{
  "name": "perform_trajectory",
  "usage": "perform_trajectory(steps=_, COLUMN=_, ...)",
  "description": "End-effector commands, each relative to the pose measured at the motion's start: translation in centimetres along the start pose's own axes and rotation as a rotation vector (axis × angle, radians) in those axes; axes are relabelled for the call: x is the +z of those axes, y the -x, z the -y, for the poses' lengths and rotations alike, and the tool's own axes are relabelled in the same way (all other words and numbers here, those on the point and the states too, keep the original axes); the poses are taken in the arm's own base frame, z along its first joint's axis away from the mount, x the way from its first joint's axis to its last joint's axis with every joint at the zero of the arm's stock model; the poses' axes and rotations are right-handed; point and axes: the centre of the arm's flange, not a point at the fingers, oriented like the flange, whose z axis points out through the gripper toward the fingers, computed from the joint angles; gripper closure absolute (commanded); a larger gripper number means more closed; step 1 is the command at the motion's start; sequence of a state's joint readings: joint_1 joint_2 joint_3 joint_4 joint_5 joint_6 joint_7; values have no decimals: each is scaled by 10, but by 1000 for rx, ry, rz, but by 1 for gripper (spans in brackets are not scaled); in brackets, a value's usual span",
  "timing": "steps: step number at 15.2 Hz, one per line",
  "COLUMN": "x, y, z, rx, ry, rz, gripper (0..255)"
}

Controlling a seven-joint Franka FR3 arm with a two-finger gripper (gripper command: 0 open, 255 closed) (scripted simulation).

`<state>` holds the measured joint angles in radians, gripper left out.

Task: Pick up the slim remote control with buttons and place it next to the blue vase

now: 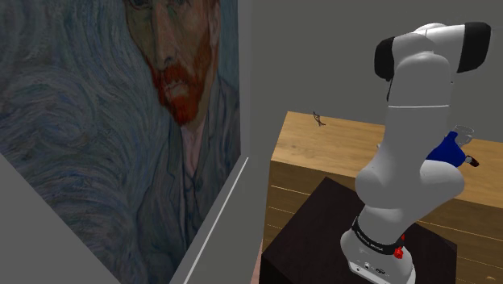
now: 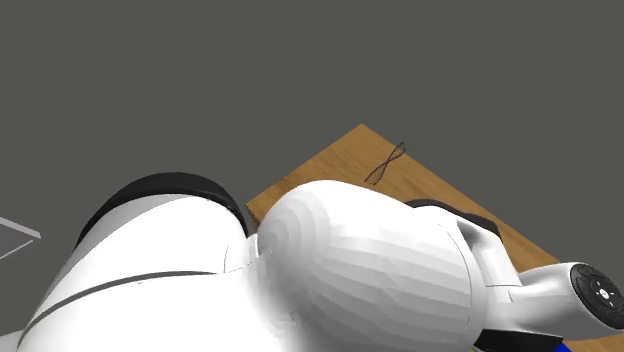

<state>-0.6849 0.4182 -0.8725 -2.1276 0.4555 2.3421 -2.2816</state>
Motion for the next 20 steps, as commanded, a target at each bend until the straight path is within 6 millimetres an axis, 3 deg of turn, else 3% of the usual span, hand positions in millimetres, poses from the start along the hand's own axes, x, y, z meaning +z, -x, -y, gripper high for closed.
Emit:
perform_trajectory(steps=1, x=12, y=1, z=0, rx=1, ry=-1, rz=0, gripper=255)
perform_trajectory(steps=11, x=64, y=1, z=-1, rx=1, ry=-1, rz=0, gripper=255)
perform_trajectory(steps=19, x=67, y=1, z=-1, rx=1, ry=-1, rz=0, gripper=255)
perform_trajectory(steps=20, x=66, y=1, z=0, rx=1, ry=-1, rz=0, gripper=0)
